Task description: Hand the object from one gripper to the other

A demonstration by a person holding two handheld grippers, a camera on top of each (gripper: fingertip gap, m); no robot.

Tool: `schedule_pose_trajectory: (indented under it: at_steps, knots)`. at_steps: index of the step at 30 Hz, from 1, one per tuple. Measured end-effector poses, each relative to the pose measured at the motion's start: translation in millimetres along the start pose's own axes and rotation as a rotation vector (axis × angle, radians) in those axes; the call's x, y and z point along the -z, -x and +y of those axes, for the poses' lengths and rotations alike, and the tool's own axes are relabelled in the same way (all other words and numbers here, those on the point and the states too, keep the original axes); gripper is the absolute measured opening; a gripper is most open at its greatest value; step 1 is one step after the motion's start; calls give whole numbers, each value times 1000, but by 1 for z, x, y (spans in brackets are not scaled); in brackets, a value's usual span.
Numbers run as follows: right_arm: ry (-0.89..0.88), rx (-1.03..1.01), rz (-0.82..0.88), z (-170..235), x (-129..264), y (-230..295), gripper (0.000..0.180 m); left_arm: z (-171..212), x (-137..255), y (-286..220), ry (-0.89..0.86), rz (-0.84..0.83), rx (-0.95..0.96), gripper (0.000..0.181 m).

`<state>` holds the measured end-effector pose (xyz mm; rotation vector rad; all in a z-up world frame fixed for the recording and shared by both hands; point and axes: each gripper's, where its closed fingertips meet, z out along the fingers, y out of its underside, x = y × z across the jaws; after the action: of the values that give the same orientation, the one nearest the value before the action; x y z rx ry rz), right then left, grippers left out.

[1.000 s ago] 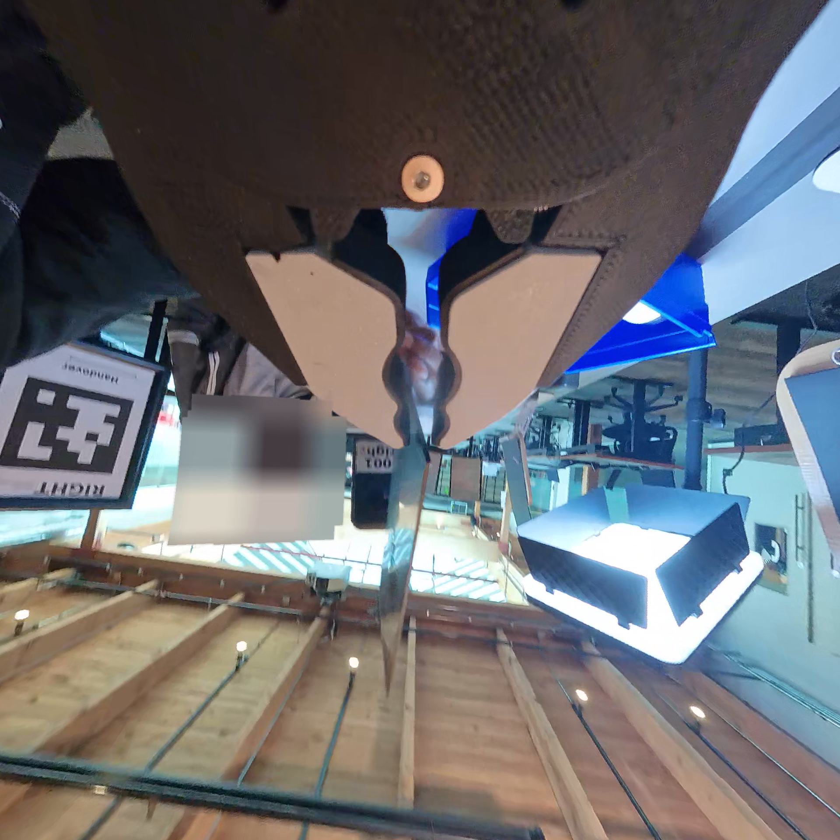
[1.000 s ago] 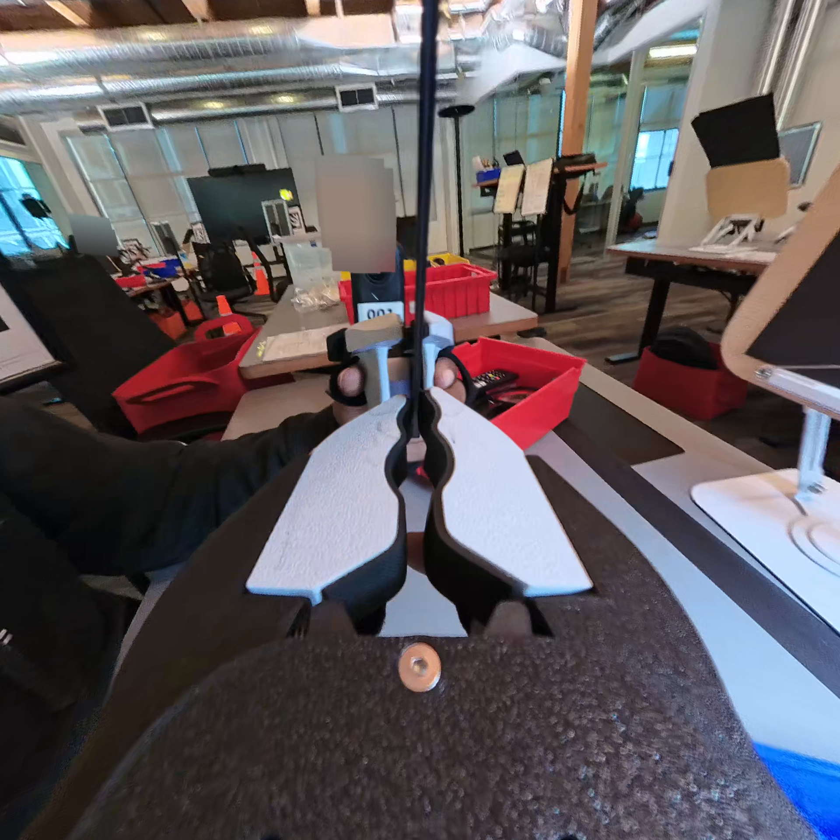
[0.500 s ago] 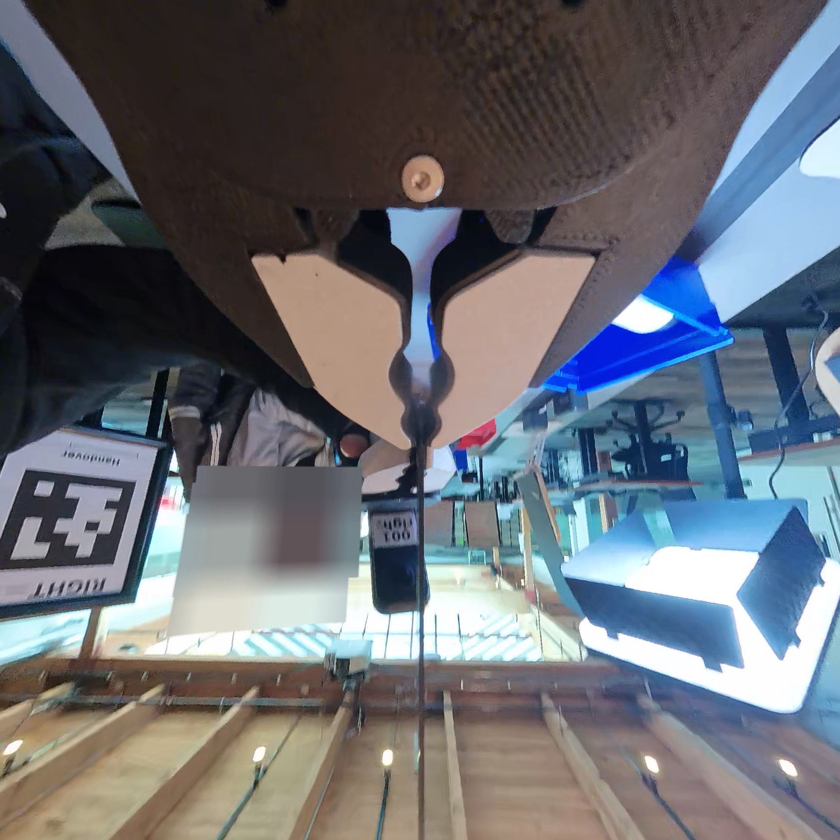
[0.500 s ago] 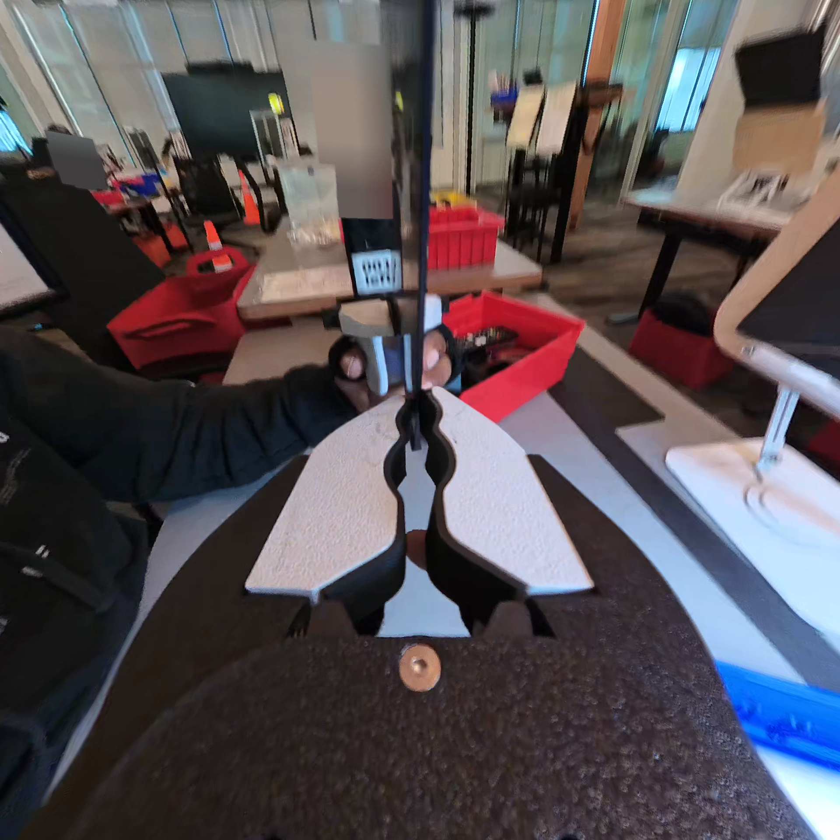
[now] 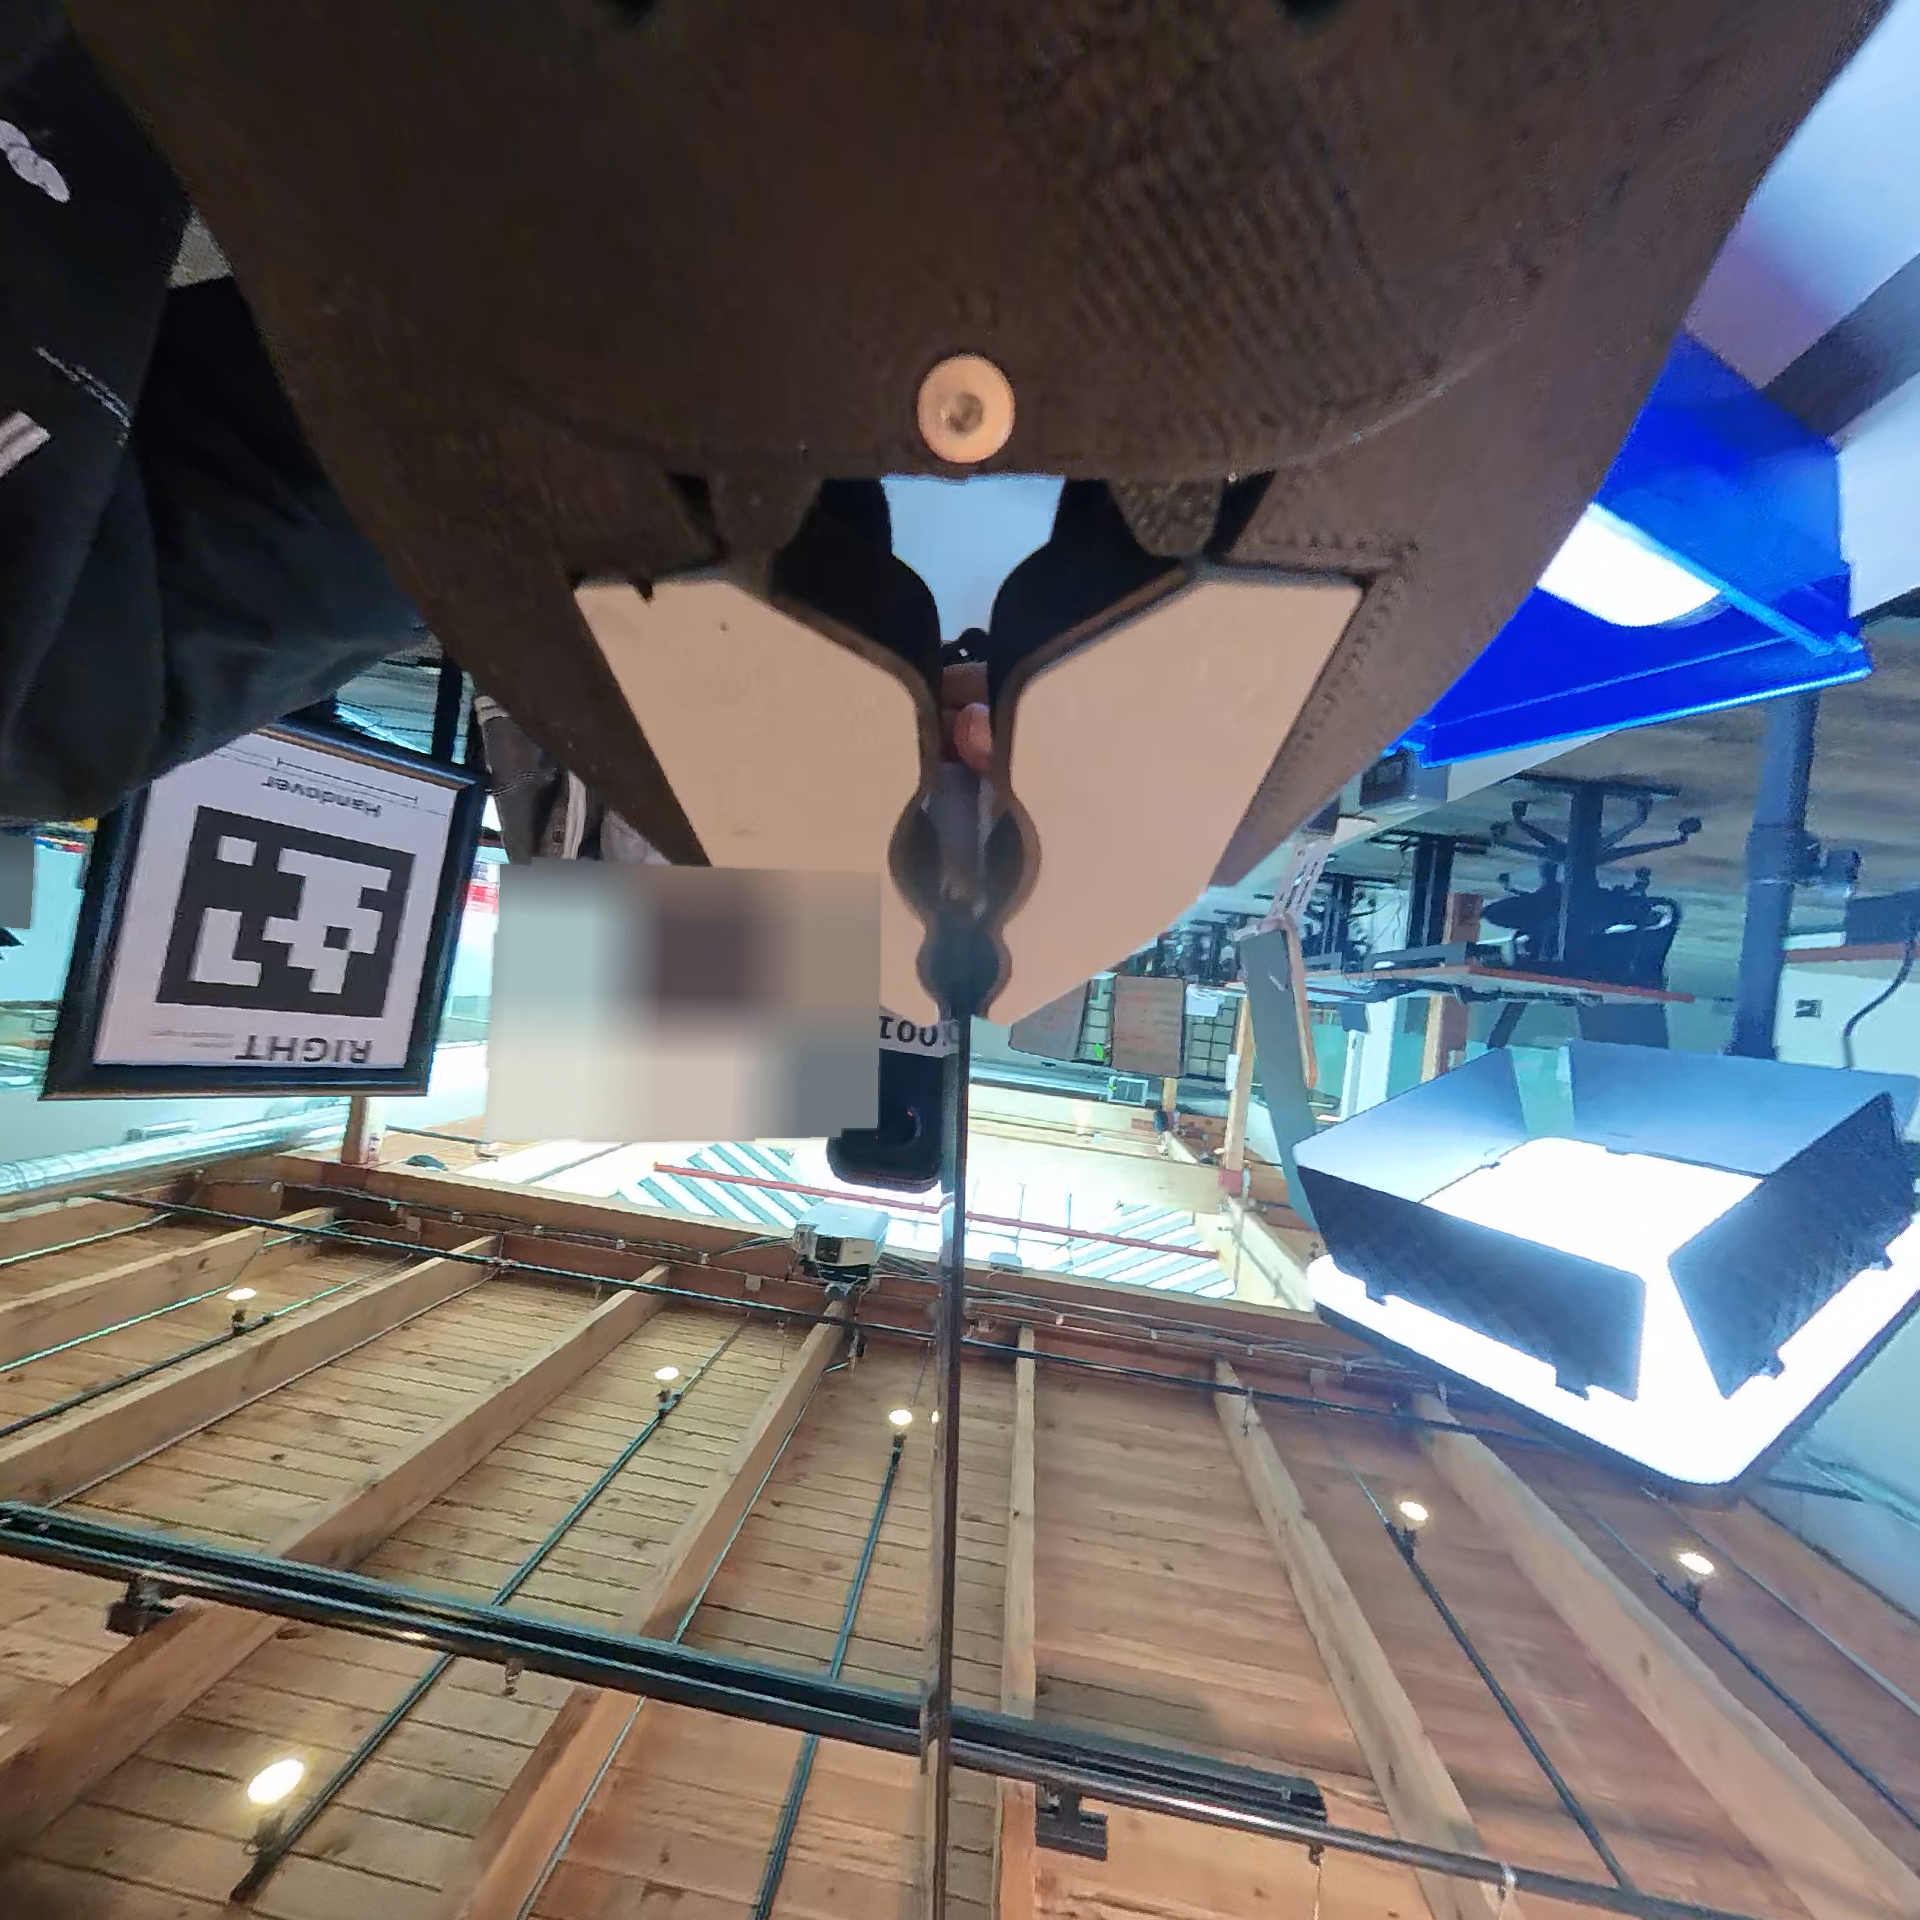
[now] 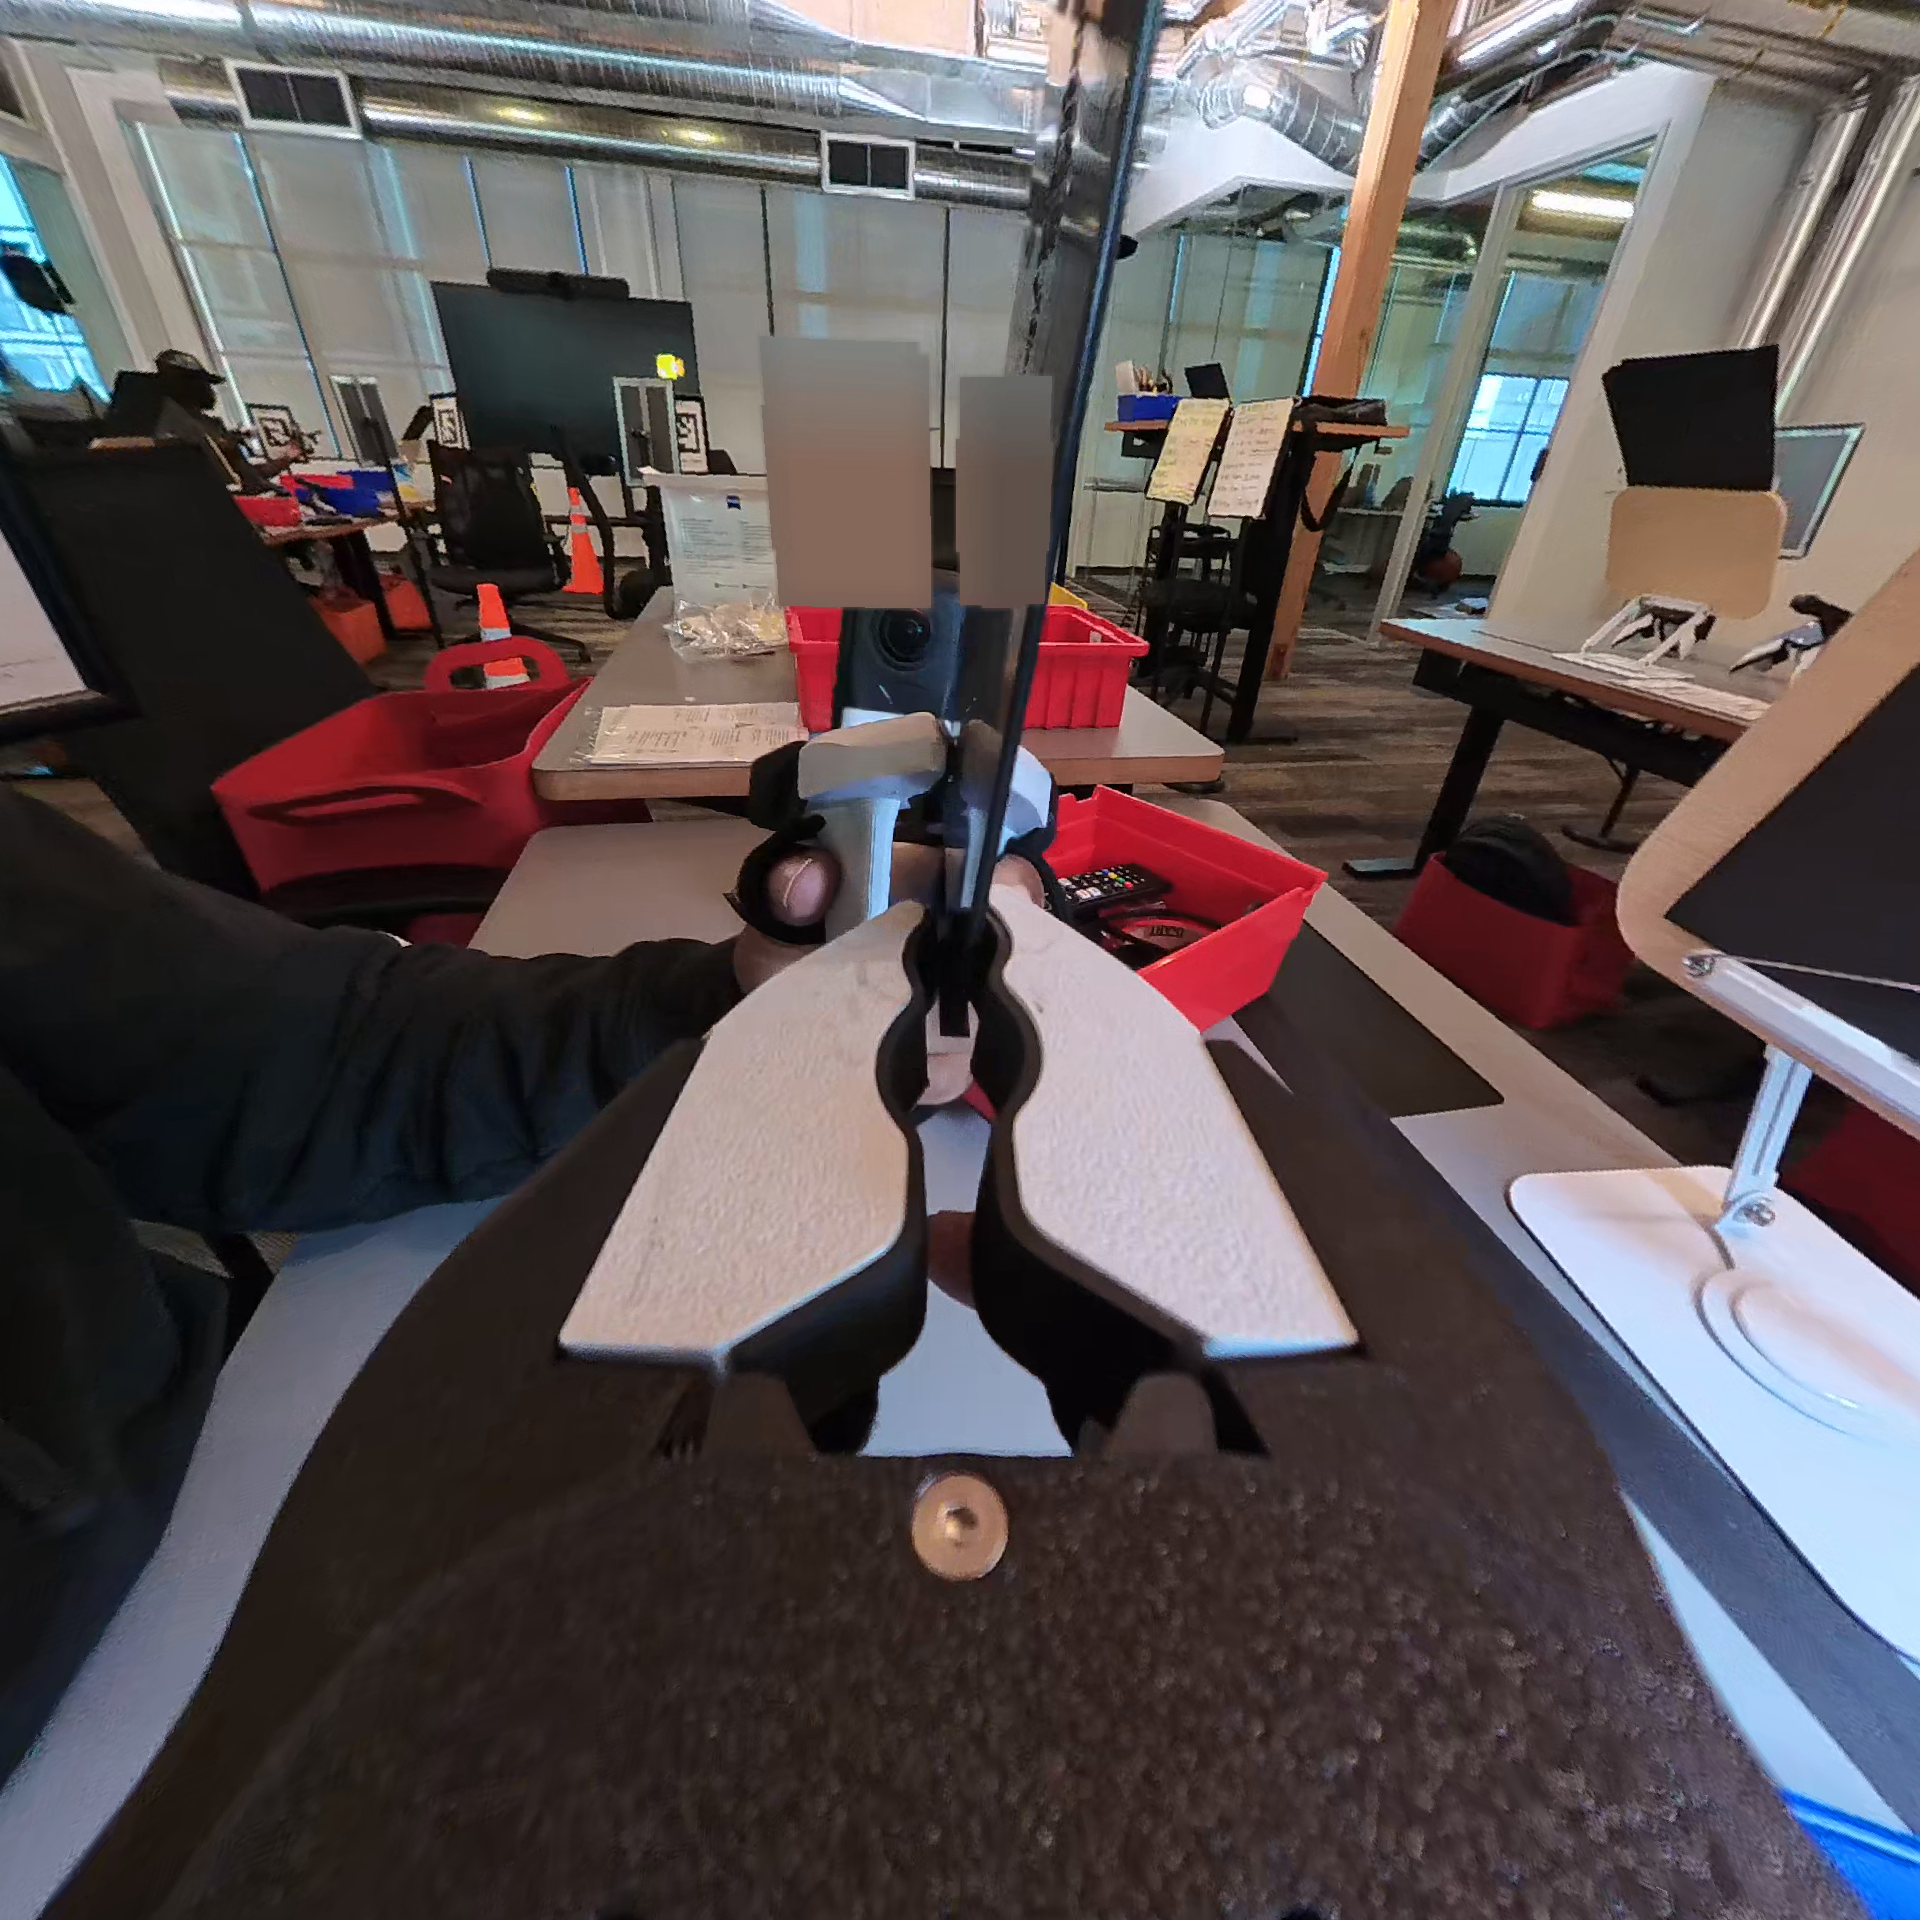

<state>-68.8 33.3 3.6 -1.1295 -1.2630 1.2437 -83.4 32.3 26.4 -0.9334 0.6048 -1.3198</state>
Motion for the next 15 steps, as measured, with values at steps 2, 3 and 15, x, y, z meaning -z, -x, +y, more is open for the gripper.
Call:
schedule_pose_trajectory:
  at_steps: [2,3,15]
  knots:
    - [3,-37,3,3,0,-5,4,2,0,6,23,-49,-23,3]
    - [6,-55,6,5,0,-7,4,3,1,9,37,-70,-33,3]
    - [-7,-221,153,5,39,-39,3,0,11,35,136,-269,-133,11]
